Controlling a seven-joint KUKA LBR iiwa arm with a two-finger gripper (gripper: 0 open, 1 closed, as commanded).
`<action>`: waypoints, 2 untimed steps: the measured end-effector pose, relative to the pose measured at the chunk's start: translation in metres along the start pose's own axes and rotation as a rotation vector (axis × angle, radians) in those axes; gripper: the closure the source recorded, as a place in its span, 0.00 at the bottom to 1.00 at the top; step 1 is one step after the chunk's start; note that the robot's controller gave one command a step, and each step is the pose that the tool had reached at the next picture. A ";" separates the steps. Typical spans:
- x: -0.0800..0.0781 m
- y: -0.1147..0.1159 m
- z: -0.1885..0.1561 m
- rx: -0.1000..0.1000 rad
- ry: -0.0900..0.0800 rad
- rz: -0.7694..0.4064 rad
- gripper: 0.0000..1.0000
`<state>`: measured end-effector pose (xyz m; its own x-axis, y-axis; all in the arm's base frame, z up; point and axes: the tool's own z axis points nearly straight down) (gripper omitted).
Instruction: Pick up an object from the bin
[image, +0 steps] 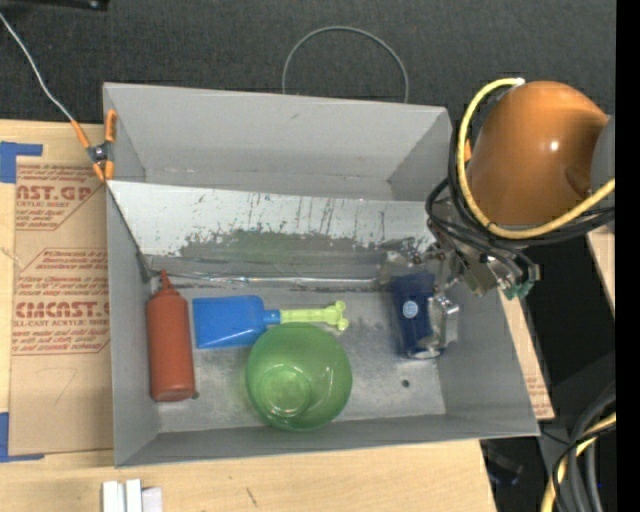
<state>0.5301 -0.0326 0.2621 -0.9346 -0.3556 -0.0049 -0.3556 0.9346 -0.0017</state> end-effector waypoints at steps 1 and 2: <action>-0.056 0.041 0.075 0.002 -0.013 0.110 0.00; -0.063 0.048 0.102 -0.001 -0.001 0.111 0.00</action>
Offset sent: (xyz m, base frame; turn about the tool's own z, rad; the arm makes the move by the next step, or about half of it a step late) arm 0.0398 0.0366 -0.0561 0.0787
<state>0.5724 0.0343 0.1608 -0.9682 -0.2503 -0.0062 -0.2503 0.9682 0.0000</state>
